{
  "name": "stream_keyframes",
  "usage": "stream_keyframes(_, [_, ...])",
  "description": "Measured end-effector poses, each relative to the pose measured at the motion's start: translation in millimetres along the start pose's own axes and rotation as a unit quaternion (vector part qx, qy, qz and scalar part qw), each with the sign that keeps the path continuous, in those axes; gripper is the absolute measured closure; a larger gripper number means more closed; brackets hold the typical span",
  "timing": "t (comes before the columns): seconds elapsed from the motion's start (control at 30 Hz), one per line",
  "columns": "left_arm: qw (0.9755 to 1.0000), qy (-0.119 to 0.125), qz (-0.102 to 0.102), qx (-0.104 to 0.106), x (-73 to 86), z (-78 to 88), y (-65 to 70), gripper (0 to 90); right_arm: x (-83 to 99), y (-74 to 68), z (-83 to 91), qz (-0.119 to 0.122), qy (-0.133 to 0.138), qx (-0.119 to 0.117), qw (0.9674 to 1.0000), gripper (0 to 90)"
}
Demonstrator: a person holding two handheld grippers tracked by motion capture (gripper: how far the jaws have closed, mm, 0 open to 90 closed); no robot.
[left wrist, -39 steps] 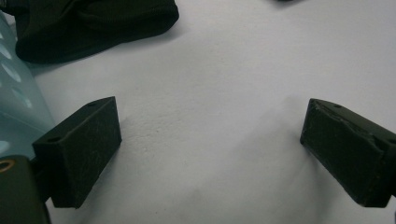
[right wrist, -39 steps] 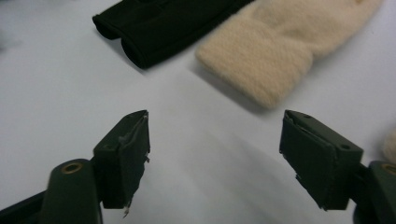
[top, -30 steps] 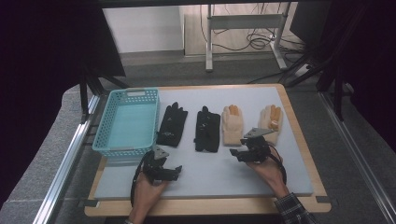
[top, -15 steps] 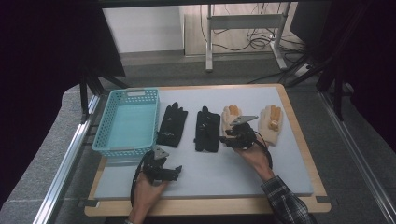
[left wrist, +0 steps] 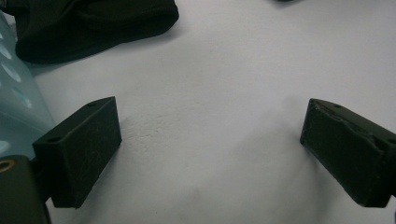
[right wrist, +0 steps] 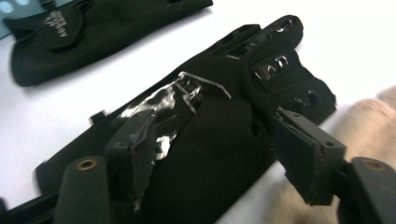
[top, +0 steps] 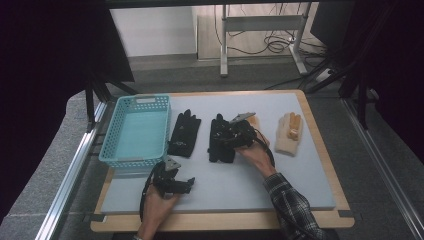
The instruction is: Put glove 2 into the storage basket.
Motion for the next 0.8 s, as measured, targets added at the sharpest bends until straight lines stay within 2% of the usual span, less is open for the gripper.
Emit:
stream_keyframes(0.17, [1.0, 0.001, 0.0, 0.0, 0.0, -0.1, 0.0, 5.3, -6.1, 1.5, -18.0, -0.003, -0.009, 0.0, 1.0, 25.5])
stream_keyframes(0.27, [1.0, 0.001, 0.0, 0.0, 0.1, 0.0, 0.0, 5.3, -5.8, -0.7, -31.5, 0.013, -0.026, 0.012, 0.9995, 26.2])
stream_keyframes(0.33, [1.0, 0.001, 0.0, 0.0, 0.1, -0.1, 0.0, 5.3, -5.9, -1.3, -32.2, 0.013, -0.024, 0.012, 0.9996, 28.2])
stream_keyframes(0.4, [1.0, 0.0, -0.001, 0.0, 0.0, -0.1, 0.0, 5.3, -6.5, -3.0, -30.6, 0.006, -0.029, 0.017, 0.9994, 42.1])
stream_keyframes(0.47, [1.0, 0.0, 0.0, 0.0, 0.0, -0.1, 0.1, 5.3, -6.7, -3.6, -28.3, 0.002, -0.032, 0.02, 0.9993, 51.8])
stream_keyframes(0.53, [1.0, 0.0, 0.0, 0.0, 0.0, -0.1, 0.1, 5.3, -6.4, -3.3, -25.6, -0.011, -0.036, 0.007, 0.9993, 67.9])
stream_keyframes(0.57, [1.0, 0.0, 0.0, 0.0, 0.0, -0.1, 0.1, 5.3, -6.4, -3.3, -25.6, -0.011, -0.036, 0.007, 0.9993, 67.9])
stream_keyframes(0.67, [1.0, 0.0, 0.0, 0.0, 0.0, -0.1, 0.1, 5.3, -6.8, -4.0, -24.9, -0.02, -0.039, -0.003, 0.999, 75.7])
stream_keyframes(0.8, [1.0, 0.0, 0.0, 0.0, 0.0, -0.1, 0.1, 5.3, -5.9, -4.1, -21.3, -0.028, -0.034, -0.01, 0.999, 78.0])
Point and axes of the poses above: each handheld gripper's, and its own axes: z roughly backward along the jaws, x roughly out of its underside, y roughly to its right, the point moved 1 cm from there along -z, roughly forward along the jaws
